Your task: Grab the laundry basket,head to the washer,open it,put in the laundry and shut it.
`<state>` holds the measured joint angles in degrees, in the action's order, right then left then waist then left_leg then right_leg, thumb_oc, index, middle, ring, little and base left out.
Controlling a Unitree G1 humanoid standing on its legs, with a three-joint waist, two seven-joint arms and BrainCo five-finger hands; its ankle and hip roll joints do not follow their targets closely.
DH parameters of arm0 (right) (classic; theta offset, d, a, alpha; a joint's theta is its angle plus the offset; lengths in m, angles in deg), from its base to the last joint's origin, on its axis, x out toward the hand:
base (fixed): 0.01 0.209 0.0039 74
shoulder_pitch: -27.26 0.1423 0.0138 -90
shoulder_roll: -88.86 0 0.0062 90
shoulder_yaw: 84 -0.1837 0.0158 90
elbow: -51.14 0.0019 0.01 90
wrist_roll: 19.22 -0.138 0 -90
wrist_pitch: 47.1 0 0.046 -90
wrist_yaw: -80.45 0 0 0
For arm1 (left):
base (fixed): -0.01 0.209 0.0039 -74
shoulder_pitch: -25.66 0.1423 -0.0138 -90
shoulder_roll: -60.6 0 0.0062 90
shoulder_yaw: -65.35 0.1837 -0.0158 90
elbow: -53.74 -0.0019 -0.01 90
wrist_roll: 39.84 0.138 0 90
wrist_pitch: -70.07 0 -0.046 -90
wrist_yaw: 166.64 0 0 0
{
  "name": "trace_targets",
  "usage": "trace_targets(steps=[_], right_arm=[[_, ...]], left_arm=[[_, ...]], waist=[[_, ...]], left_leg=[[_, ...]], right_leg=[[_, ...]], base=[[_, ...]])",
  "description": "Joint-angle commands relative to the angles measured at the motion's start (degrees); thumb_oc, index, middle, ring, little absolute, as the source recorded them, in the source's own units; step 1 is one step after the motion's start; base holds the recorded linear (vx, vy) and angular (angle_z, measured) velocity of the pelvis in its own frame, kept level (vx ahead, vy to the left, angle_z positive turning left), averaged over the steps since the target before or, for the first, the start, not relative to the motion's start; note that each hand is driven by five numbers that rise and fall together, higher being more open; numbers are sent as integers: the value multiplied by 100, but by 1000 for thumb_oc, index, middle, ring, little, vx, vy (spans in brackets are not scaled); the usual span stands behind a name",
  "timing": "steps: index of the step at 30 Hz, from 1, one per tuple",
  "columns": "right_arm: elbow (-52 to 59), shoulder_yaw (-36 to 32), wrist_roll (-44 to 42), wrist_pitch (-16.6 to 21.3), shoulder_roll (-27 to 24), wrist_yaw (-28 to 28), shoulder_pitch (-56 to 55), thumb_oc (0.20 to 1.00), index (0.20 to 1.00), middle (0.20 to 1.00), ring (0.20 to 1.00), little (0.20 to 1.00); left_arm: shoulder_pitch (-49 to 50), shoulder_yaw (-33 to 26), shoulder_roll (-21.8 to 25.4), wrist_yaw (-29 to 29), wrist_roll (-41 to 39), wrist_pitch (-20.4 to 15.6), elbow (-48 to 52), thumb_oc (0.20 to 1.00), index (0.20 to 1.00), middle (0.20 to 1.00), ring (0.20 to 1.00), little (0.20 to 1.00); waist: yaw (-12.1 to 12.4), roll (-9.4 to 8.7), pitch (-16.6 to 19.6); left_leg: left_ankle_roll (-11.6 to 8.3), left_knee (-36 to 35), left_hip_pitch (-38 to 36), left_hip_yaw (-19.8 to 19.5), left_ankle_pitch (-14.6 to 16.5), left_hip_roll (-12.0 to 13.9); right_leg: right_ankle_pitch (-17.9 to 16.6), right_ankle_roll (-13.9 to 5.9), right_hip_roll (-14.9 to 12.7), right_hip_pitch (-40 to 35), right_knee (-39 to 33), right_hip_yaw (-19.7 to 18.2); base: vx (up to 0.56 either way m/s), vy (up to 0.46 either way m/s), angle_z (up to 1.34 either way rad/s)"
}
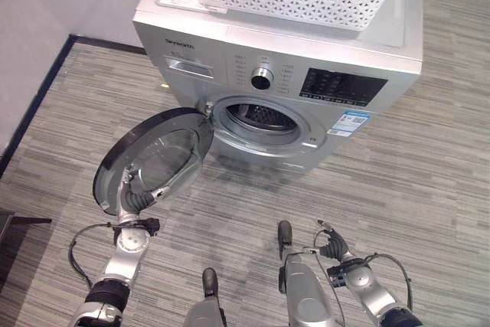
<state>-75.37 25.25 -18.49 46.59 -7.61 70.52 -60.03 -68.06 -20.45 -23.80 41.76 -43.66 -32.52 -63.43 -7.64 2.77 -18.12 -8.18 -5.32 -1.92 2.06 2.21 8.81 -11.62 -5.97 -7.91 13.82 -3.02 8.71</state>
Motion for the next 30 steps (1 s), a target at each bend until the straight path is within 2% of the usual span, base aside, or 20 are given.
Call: trace_targets(steps=[1,4,6,9,10,11,12,13,14,15,17,18,19,20,21,22,23,26,29,30], right_arm=[[143,-47,-244,175,62,-187,-212,1000,1000,1000,1000,1000],[226,-220,-340,225,16,-225,-245,1000,1000,1000,1000,1000],[499,-577,-481,308,-83,-413,-318,1000,1000,1000,1000,1000],[825,-769,-424,416,-166,-617,-407,1000,1000,1000,1000,1000],[834,-772,-423,412,-168,-617,-418,1000,1000,1000,1000,1000],[932,-825,-389,435,-174,-693,-456,1000,1000,1000,1000,1000],[1313,-948,-254,524,-214,-954,-601,1000,1000,1000,1000,1000],[1318,-951,-253,521,-211,-954,-603,1000,1000,1000,1000,1000],[1730,-1050,-51,574,-319,-1191,-702,1000,1000,1000,1000,1000],[1884,-1087,68,575,-393,-1309,-735,1000,1000,1000,1000,1000],[2386,-1230,418,522,-595,-1522,-846,1000,1000,1000,1000,1000],[2698,-1340,582,540,-699,-1637,-856,1000,1000,1000,1000,1000],[2723,-1352,587,527,-700,-1634,-875,1000,1000,1000,1000,1000],[2980,-1492,709,560,-758,-1751,-907,1000,1000,1000,1000,1000],[3345,-1767,905,610,-813,-1961,-916,1000,1000,1000,1000,1000],[3374,-1787,910,597,-809,-1956,-942,1000,1000,1000,1000,1000],[3722,-2051,1032,631,-828,-2204,-926,1000,1000,1000,1000,1000],[4222,-2372,1404,678,-796,-2669,-850,1000,1000,1000,1000,1000],[4793,-2668,1866,691,-777,-3002,-810,1000,1000,1000,1000,1000],[5125,-2812,2012,702,-718,-3158,-743,1000,1000,1000,1000,1000]], left_arm=[[80,-49,193,-35,152,-335,-155,1000,1000,1000,1000,1000],[473,44,94,-254,160,-323,-60,1000,1000,1000,1000,1000],[930,284,-90,-678,28,-251,-292,1000,1000,1000,1000,1000],[1193,410,-253,-827,-55,-202,-456,1000,1000,1000,1000,1000],[1198,413,-253,-828,-56,-201,-453,1000,1000,1000,1000,1000],[1234,449,-309,-862,-97,-185,-518,1000,1000,1000,1000,1000],[1303,504,-392,-869,-124,-131,-616,1000,1000,1000,1000,1000],[1300,505,-390,-869,-124,-132,-618,1000,1000,1000,1000,1000],[1271,563,-450,-851,-220,-92,-647,1000,1000,1000,1000,1000],[1253,600,-478,-834,-311,-92,-620,1000,1000,1000,1000,1000],[1272,645,-492,-827,-297,-99,-553,1000,1000,1000,1000,1000],[1263,669,-478,-825,-251,-101,-496,1000,1000,1000,1000,1000],[1264,675,-480,-825,-249,-98,-494,1000,1000,1000,1000,1000],[1251,692,-485,-813,-237,-101,-483,1000,1000,1000,1000,1000],[1213,695,-516,-799,-224,-122,-471,1000,1000,1000,1000,1000],[1212,707,-515,-798,-224,-122,-473,1000,1000,1000,1000,1000],[1181,702,-528,-760,-219,-119,-476,1000,1000,1000,1000,1000],[1088,718,-592,-649,-171,-158,-525,1000,1000,1000,1000,1000],[1116,726,-602,-650,-112,-136,-431,1000,1000,1000,1000,1000],[1114,773,-612,-682,-105,-107,-439,1000,1000,1000,1000,1000]], waist=[[164,-42,480],[214,-31,528],[287,4,608],[341,-5,732],[339,2,735],[352,-12,747],[406,-84,693],[392,-92,711],[414,-222,594],[401,-311,568],[331,-303,555],[335,-314,554],[350,-312,551],[358,-340,576],[348,-404,617],[364,-413,617],[399,-461,640],[491,-521,633],[559,-503,712],[553,-512,801]], left_leg=[[224,44,-346,316,576,92],[204,234,-301,276,562,197],[134,625,-311,163,318,417],[61,1014,-301,75,-53,578],[56,1022,-298,68,-50,586],[42,1254,-246,17,-223,629],[64,2038,15,-133,-705,743],[66,2043,54,-153,-721,730],[176,3034,458,-254,-1101,795],[236,3422,667,-164,-1297,846],[192,3642,661,306,-1140,1111],[200,3623,686,525,-912,1050],[211,3627,674,543,-897,1047],[266,3513,750,690,-558,879],[405,3137,905,913,173,500],[432,3123,884,935,190,476],[513,2926,1142,1029,417,173],[550,2579,1681,1106,220,-245],[607,2108,1459,1043,189,-442],[718,1981,1337,997,269,-527]], right_leg=[[1079,-335,-403,734,1317,-257],[1195,-257,-304,610,1309,-233],[1378,-98,-51,274,1236,-185],[1530,65,216,-66,1064,-184],[1526,69,223,-75,1054,-176],[1574,142,326,-218,994,-162],[1714,347,524,-536,891,-146],[1694,348,512,-520,872,-133],[1792,513,602,-784,828,-69],[1811,587,595,-855,815,-7],[2010,595,677,-1067,811,65],[2021,579,668,-1131,800,66],[2023,571,663,-1136,801,55],[2042,534,602,-1164,805,76],[2043,457,492,-1247,787,104],[2051,436,466,-1251,793,95],[2051,372,413,-1327,745,120],[1997,352,404,-1486,642,130],[2079,329,476,-1693,639,34],[2146,282,462,-1798,714,37]], base=[[23,-90,3],[30,-104,4],[76,-239,9],[87,-195,6],[45,-142,-4],[57,-258,-11],[50,-257,-10],[32,-355,-8],[-4,-261,18],[85,-317,19],[154,-140,5],[93,-44,7],[90,-13,29],[137,28,20],[141,37,1],[147,54,-12],[14,46,-2],[99,54,17],[285,86,-58],[178,50,-63]])
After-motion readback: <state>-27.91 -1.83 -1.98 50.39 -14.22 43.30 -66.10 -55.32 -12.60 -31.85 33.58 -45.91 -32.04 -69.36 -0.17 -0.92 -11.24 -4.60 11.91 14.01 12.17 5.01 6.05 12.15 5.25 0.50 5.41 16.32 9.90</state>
